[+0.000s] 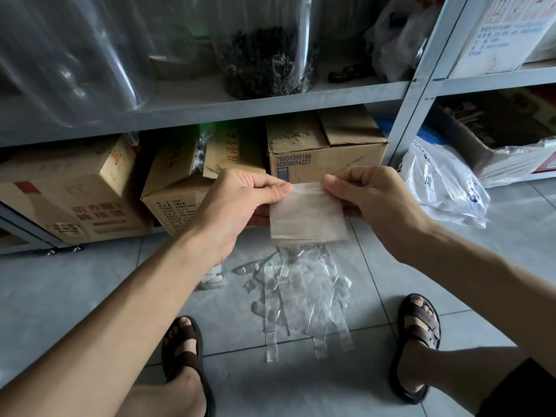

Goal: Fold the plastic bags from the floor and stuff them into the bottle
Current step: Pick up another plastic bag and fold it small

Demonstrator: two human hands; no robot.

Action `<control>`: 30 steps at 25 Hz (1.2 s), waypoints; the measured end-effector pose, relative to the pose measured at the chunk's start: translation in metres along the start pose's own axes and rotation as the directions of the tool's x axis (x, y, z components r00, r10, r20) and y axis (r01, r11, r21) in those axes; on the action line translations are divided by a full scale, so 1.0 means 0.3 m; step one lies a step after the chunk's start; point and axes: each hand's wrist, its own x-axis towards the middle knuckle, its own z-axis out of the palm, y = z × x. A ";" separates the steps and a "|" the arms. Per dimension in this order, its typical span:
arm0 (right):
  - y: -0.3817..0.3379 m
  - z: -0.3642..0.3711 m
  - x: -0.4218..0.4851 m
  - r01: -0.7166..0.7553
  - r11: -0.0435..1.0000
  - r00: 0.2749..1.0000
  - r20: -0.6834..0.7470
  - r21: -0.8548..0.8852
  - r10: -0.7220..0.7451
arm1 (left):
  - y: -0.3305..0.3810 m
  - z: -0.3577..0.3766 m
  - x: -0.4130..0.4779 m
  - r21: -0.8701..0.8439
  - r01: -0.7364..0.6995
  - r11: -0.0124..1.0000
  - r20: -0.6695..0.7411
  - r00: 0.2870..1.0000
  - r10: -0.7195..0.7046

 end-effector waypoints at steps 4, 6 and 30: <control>0.008 -0.005 0.005 -0.017 0.999 1.000 0.010 0.034 0.016 | -0.002 -0.005 0.000 -0.005 -0.009 1.000 -0.016 1.000 0.009; 0.012 -0.003 0.000 -0.073 0.995 0.991 0.119 0.071 0.064 | -0.005 -0.009 0.000 0.003 -0.024 1.000 -0.028 0.999 0.024; 0.026 -0.027 0.021 -0.147 0.988 0.937 0.312 -0.050 0.155 | -0.002 -0.036 0.009 0.038 0.110 0.993 0.069 0.991 -0.113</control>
